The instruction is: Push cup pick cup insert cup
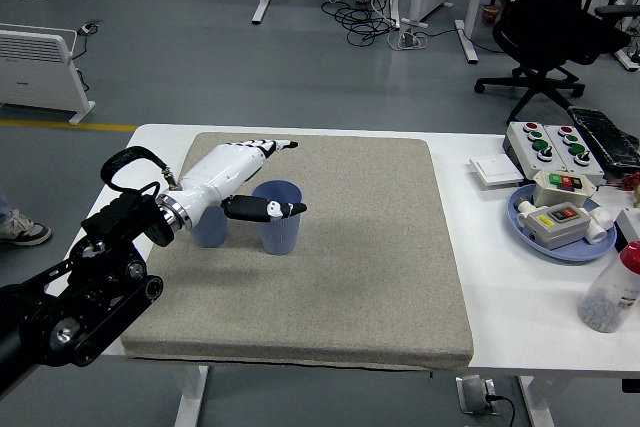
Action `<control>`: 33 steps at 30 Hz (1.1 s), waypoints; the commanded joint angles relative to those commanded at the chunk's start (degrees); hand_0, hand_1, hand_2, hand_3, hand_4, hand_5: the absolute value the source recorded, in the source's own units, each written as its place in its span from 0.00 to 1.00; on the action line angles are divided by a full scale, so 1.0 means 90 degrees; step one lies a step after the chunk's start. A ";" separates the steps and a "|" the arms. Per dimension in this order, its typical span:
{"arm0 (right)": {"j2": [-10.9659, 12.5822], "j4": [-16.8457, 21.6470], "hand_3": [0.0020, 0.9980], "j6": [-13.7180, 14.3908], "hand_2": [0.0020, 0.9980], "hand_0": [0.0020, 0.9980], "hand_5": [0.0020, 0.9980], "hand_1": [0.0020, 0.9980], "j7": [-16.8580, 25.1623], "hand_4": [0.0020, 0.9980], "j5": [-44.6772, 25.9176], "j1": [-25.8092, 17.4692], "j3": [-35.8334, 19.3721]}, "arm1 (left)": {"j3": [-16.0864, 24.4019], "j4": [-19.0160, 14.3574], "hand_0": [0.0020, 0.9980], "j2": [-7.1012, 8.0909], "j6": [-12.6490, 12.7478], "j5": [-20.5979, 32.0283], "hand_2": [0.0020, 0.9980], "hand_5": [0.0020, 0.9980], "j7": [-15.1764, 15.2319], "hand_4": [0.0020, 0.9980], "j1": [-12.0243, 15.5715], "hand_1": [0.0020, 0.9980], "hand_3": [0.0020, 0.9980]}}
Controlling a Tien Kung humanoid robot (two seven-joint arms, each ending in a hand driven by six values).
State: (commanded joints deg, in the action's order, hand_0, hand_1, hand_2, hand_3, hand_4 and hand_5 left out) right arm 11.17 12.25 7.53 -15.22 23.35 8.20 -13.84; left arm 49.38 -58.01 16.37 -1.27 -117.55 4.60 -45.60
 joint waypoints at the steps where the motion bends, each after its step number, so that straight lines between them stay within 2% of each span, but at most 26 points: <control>1: -0.0001 0.0000 0.62 -0.0001 0.69 0.71 0.53 0.60 -0.0004 0.19 0.0013 -0.0005 -0.0009 | -0.0106 0.0143 0.93 -0.0055 -0.0112 -0.0129 1.00 0.66 -0.0067 0.98 -0.0118 0.96 1.00; 3: -0.0001 0.0001 0.62 -0.0003 0.69 0.71 0.53 0.60 -0.0009 0.19 0.0030 -0.0012 -0.0019 | -0.0228 0.0360 0.95 -0.0128 -0.0188 -0.0231 1.00 0.63 -0.0113 0.99 -0.0266 0.98 1.00; 8: 0.0005 0.0005 0.62 -0.0007 0.69 0.71 0.53 0.60 -0.0011 0.19 0.0048 -0.0024 -0.0024 | -0.0386 0.0884 0.95 -0.0306 -0.0314 -0.0302 1.00 0.63 -0.0254 0.99 -0.0561 0.98 1.00; 9: 0.0005 0.0005 0.62 -0.0008 0.69 0.71 0.53 0.60 -0.0013 0.19 0.0054 -0.0025 -0.0027 | -0.0410 0.0970 0.86 -0.0332 -0.0340 -0.0293 0.98 0.62 -0.0277 0.97 -0.0602 0.92 1.00; 14: 0.0010 0.0006 0.62 -0.0014 0.69 0.71 0.53 0.60 -0.0020 0.19 0.0081 -0.0036 -0.0037 | -0.0489 0.1334 0.86 -0.0481 -0.0324 -0.0267 0.98 0.62 -0.0319 0.97 -0.0759 0.92 1.00; 15: 0.0010 0.0007 0.62 -0.0015 0.69 0.71 0.53 0.60 -0.0023 0.19 0.0092 -0.0039 -0.0043 | -0.0513 0.1427 0.72 -0.0517 -0.0339 -0.0240 0.89 0.60 -0.0328 0.96 -0.0796 0.82 0.97; 20: 0.0017 0.0008 0.62 -0.0020 0.69 0.71 0.53 0.60 -0.0030 0.19 0.0116 -0.0046 -0.0048 | -0.0602 0.1712 0.72 -0.0606 -0.0428 -0.0256 0.89 0.60 -0.0386 0.96 -0.0896 0.82 0.97; 21: 0.0018 0.0008 0.62 -0.0019 0.69 0.71 0.53 0.60 -0.0028 0.19 0.0113 -0.0049 -0.0046 | -0.0610 0.1731 0.51 -0.0612 -0.0433 -0.0253 0.71 0.48 -0.0393 0.86 -0.0900 0.67 0.83; 26: 0.0022 0.0007 0.62 -0.0018 0.69 0.71 0.53 0.60 -0.0029 0.19 0.0127 -0.0053 -0.0049 | -0.0693 0.1784 0.51 -0.0630 -0.0532 -0.0228 0.71 0.48 -0.0391 0.86 -0.0934 0.67 0.83; 27: 0.0022 0.0007 0.62 -0.0019 0.69 0.71 0.53 0.60 -0.0030 0.19 0.0131 -0.0054 -0.0051 | -0.0703 0.1789 0.47 -0.0632 -0.0537 -0.0221 0.62 0.40 -0.0389 0.78 -0.0936 0.59 0.73; 32: 0.0019 0.0008 0.62 -0.0016 0.69 0.71 0.53 0.60 -0.0036 0.19 0.0138 -0.0069 -0.0055 | -0.0746 0.1846 0.47 -0.0638 -0.0500 -0.0060 0.62 0.40 -0.0342 0.78 -0.0924 0.59 0.73; 33: 0.0019 0.0008 0.62 -0.0016 0.69 0.71 0.53 0.60 -0.0037 0.20 0.0138 -0.0073 -0.0057 | -0.0749 0.1845 0.44 -0.0636 -0.0495 -0.0037 0.52 0.36 -0.0336 0.72 -0.0916 0.53 0.64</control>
State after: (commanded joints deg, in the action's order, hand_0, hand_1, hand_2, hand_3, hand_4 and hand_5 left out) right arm 11.34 12.32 7.39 -15.55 24.59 7.54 -14.35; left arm 42.65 -41.40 10.64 -5.72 -117.89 1.58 -53.85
